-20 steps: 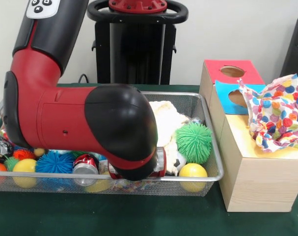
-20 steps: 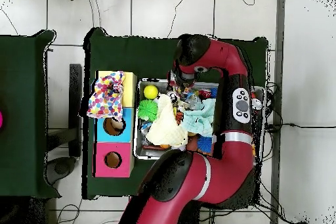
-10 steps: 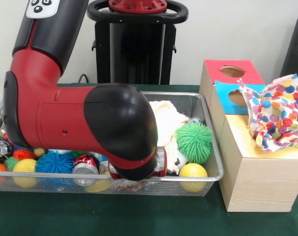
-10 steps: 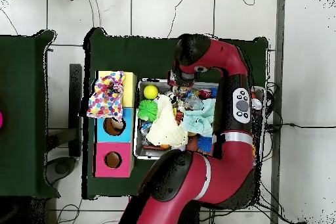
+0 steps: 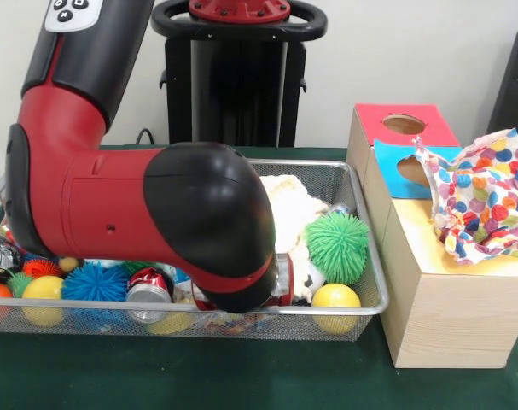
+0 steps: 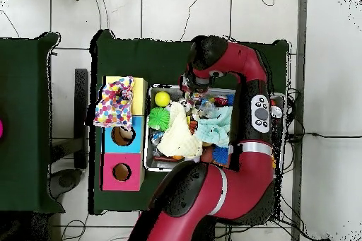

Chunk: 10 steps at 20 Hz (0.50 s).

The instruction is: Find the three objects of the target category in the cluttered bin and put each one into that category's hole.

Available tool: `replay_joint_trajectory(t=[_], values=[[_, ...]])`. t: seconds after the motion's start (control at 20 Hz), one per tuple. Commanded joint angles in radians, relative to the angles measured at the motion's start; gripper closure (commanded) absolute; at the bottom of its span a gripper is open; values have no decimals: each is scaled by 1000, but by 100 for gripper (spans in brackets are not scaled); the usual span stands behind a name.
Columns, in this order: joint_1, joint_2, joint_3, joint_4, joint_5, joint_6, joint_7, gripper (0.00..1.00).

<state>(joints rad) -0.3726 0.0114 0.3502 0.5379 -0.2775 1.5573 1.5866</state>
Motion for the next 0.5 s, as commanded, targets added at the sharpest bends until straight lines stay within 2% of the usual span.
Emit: replay_joint_trajectory(t=[0.05,0.2,0.3,0.4,0.5], values=[[-14,-18,28,127,16,-16,-91,100],[-30,-111,21,247,33,-95,-128,100],[-49,-208,24,373,55,-144,-152,100],[-61,-259,33,437,64,-161,-169,100],[-69,-281,39,464,57,-166,-179,100]])
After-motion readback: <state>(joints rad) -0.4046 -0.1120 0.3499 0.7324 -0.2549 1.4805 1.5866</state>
